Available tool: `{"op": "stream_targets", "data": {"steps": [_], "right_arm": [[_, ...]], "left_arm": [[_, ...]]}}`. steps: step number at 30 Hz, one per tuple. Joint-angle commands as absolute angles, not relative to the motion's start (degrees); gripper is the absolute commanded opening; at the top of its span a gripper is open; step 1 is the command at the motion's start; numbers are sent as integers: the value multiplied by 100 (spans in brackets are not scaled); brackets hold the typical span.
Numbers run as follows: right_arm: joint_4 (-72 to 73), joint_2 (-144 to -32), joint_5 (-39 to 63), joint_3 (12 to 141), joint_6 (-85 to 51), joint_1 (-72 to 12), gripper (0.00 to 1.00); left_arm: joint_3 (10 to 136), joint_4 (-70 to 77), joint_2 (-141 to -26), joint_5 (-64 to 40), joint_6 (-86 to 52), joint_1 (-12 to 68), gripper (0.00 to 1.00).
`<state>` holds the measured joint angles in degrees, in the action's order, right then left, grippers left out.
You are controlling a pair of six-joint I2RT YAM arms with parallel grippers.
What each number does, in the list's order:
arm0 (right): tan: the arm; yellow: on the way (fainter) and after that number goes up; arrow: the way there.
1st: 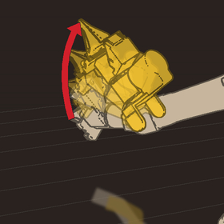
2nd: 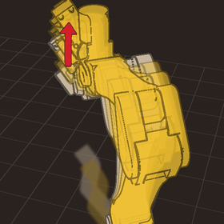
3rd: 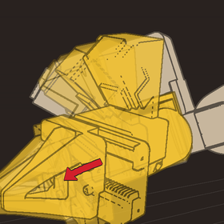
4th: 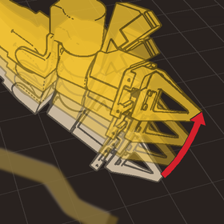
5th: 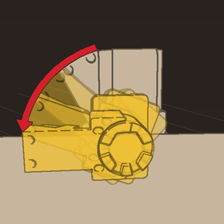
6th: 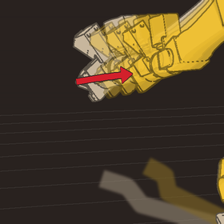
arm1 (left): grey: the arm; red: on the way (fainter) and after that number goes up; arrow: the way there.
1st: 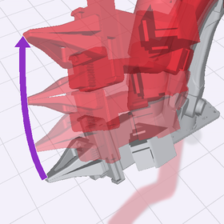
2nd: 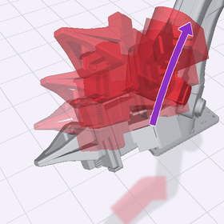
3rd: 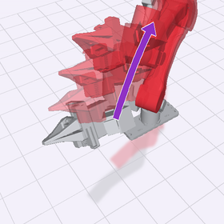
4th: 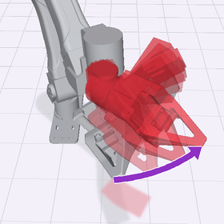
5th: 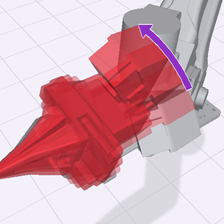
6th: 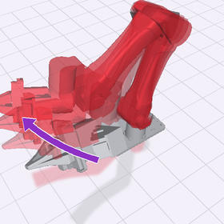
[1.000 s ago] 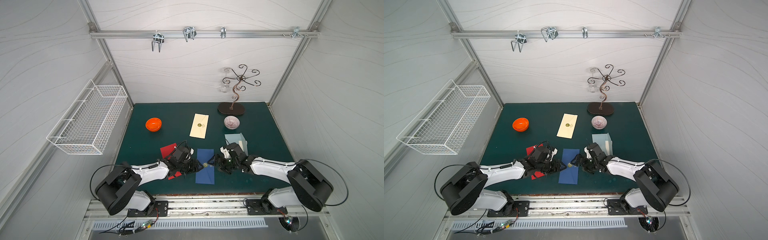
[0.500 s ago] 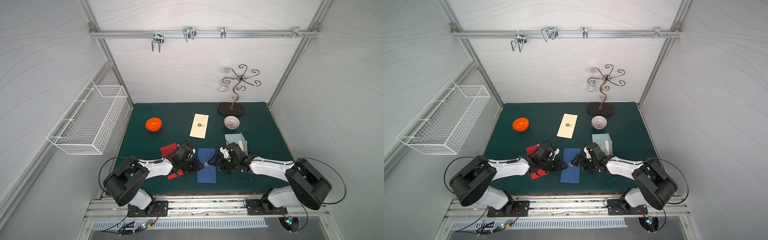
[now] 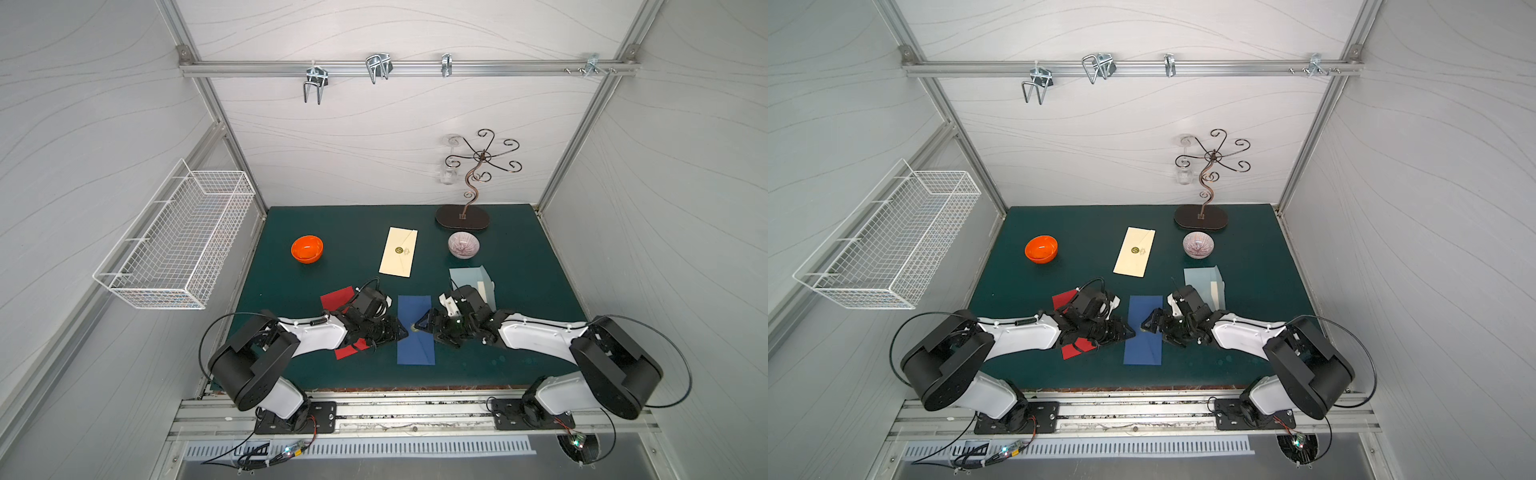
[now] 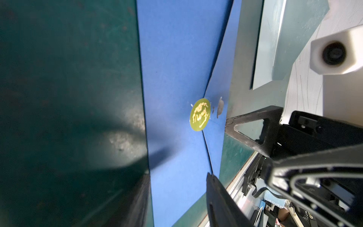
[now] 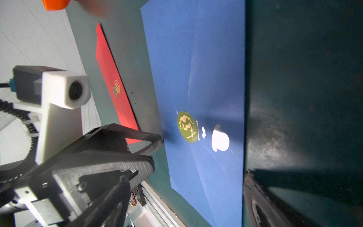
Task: Open the envelope
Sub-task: Pick up the envelope from the center of the board.
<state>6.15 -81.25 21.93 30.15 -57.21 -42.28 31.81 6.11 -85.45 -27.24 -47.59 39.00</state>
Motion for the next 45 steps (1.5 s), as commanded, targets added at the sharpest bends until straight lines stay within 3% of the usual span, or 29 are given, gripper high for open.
{"op": "stream_targets", "data": {"steps": [1, 14, 45], "right_arm": [[255, -8223, 2061, 2929, -5708, -4227, 92], [79, -7821, 1713, 2711, -5761, -4161, 92], [589, -8019, 1929, 2514, -5823, -4098, 92]], "left_arm": [[3200, 659, -8233, -2693, -4697, 3891, 52], [3181, 1257, -8607, -3199, -4825, 3917, 51], [3375, 589, -9088, -2809, -4770, 3872, 50]]}}
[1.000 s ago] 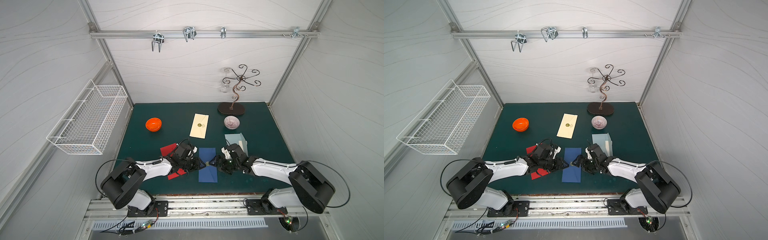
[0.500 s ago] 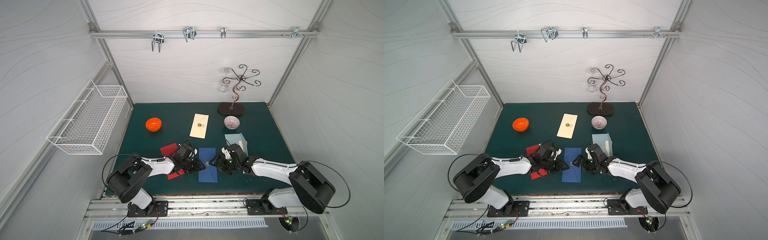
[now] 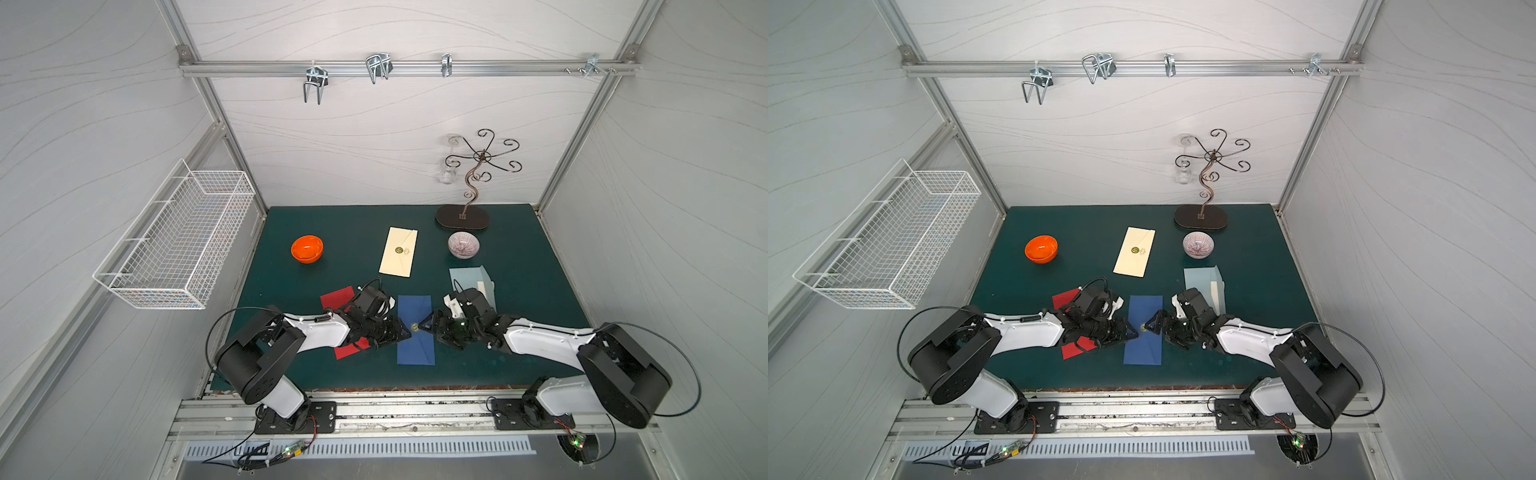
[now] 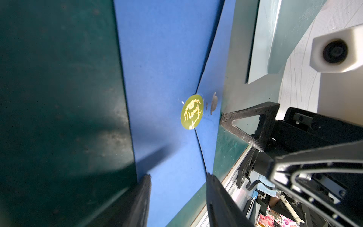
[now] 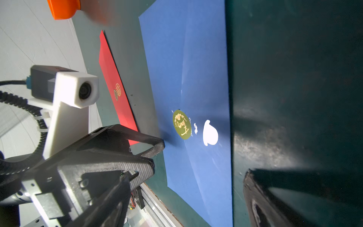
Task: Open the envelope
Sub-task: Pick up the envelope from the center of the board.
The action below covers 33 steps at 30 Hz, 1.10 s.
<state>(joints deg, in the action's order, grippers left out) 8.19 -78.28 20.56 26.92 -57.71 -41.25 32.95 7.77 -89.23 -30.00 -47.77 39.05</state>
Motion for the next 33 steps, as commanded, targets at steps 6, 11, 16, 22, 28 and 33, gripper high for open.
{"op": "stream_targets", "data": {"steps": [6, 11, 16, 22, 28, 33], "right_arm": [[645, -8089, 1969, 2522, -5825, -4094, 92], [747, -8112, 2039, 2522, -5797, -4096, 92], [771, -8130, 2130, 2602, -5692, -4108, 92], [999, -8202, 2250, 2567, -5730, -4115, 92], [1125, -8141, 2291, 2518, -5722, -4126, 92], [1358, -8035, 2337, 2428, -5721, -4130, 92]], "left_arm": [[3376, 605, -9095, -2812, -4772, 3875, 50], [3401, 608, -9132, -2830, -4769, 3874, 50], [3419, 606, -9166, -2848, -4762, 3876, 50], [3401, 606, -9129, -2830, -4767, 3872, 50], [3405, 603, -9140, -2846, -4764, 3871, 50], [3410, 607, -9145, -2854, -4767, 3869, 50]]}}
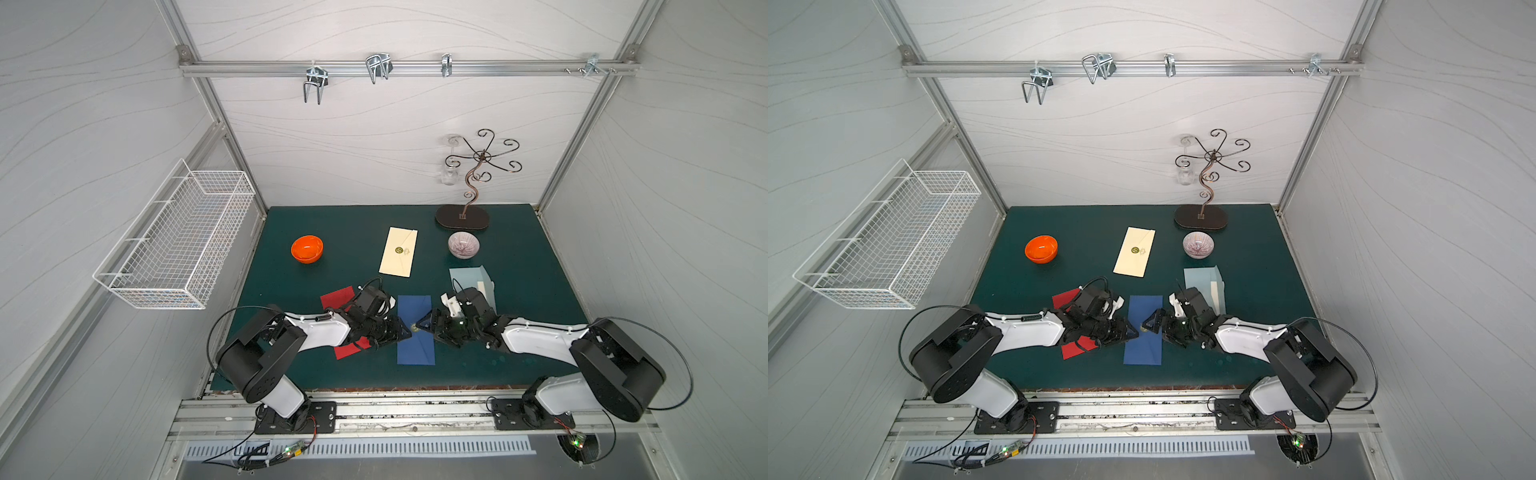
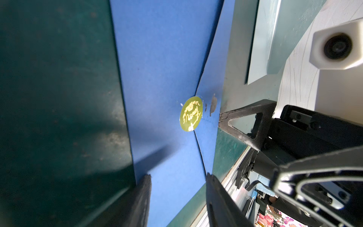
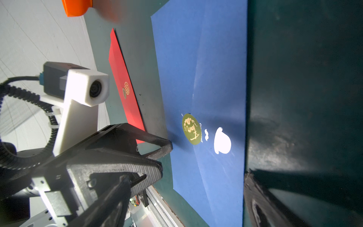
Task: Open the envelope
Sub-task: Pick up the envelope from the center of the board.
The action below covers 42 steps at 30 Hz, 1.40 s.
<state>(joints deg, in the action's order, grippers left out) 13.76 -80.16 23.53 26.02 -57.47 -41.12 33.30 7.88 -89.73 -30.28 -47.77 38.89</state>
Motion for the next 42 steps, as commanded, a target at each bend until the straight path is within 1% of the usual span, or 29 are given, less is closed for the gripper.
{"op": "stream_targets", "data": {"steps": [1, 7, 13, 17, 23, 29, 36, 38, 42], "right_arm": [[1412, -8019, 2346, 2418, -5704, -4124, 92], [1878, -8093, 2529, 2323, -5759, -4128, 91], [2678, -8341, 2710, 2097, -5980, -4106, 88], [2829, -8441, 2716, 2022, -6056, -4062, 87], [2731, -8394, 2638, 2013, -6011, -4068, 81], [2476, -8300, 2499, 1995, -6001, -4060, 82], [2422, -8266, 2462, 1995, -6012, -4058, 82], [2425, -8278, 2462, 1995, -6012, -4060, 82], [2421, -8297, 2484, 2004, -6017, -4055, 82]], "left_arm": [[3409, 611, -9139, -2850, -4767, 3876, 50], [3410, 615, -9156, -2868, -4772, 3876, 50], [3405, 618, -9166, -2878, -4765, 3875, 49], [3416, 617, -9197, -2891, -4767, 3876, 49], [3410, 632, -9168, -2878, -4766, 3869, 49], [3401, 485, -8777, -2852, -4782, 3891, 50], [3507, 58, -8258, -2596, -4664, 3911, 53], [3485, 54, -8274, -2528, -4668, 3911, 53], [3408, 303, -8693, -2663, -4801, 3908, 53]]}}
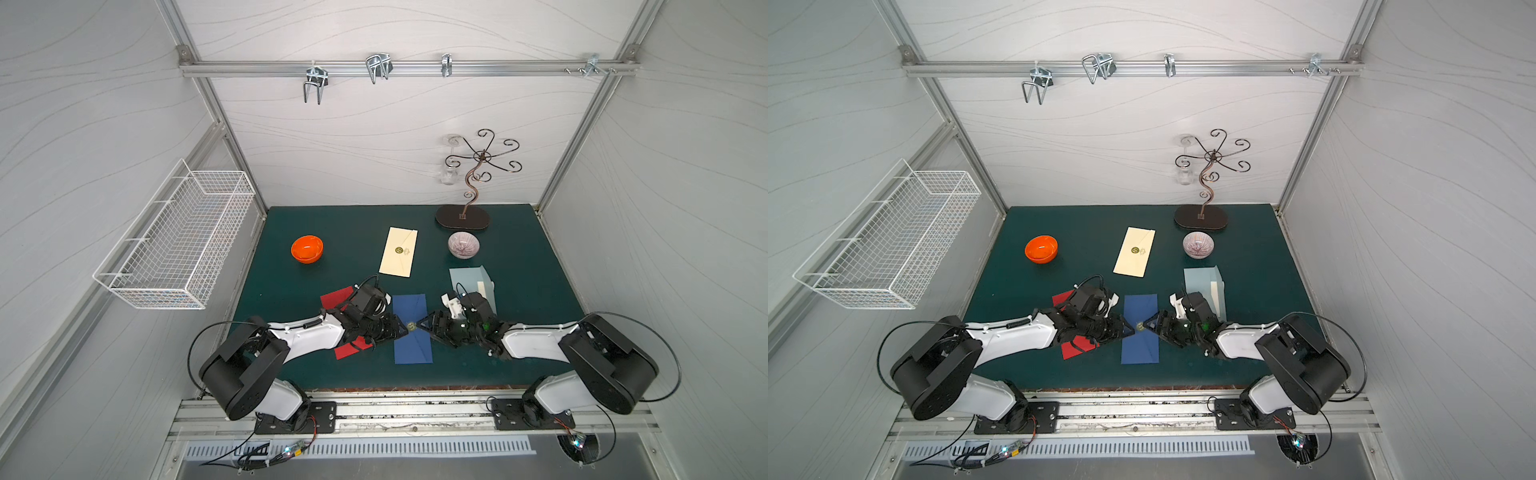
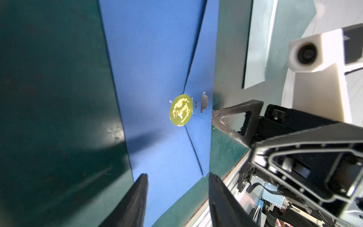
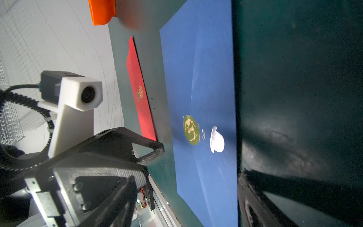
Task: Open the envelope
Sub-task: Pick up the envelope from the center of the board.
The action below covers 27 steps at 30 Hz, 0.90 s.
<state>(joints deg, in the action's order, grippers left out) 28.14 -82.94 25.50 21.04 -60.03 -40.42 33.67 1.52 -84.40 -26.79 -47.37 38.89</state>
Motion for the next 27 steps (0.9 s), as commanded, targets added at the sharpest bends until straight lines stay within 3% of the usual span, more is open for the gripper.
{"op": "stream_targets", "data": {"steps": [1, 20, 27], "right_arm": [[2426, -8288, 2479, 2004, -6020, -4060, 83], [3250, -8508, 2847, 1934, -6073, -4057, 82], [3121, -8473, 2708, 1868, -6142, -4037, 82]], "left_arm": [[3374, 417, -8778, -2701, -4858, 3910, 53], [3499, 527, -9226, -2871, -4869, 3910, 52], [3510, 263, -8703, -2736, -4829, 3934, 52]]}}
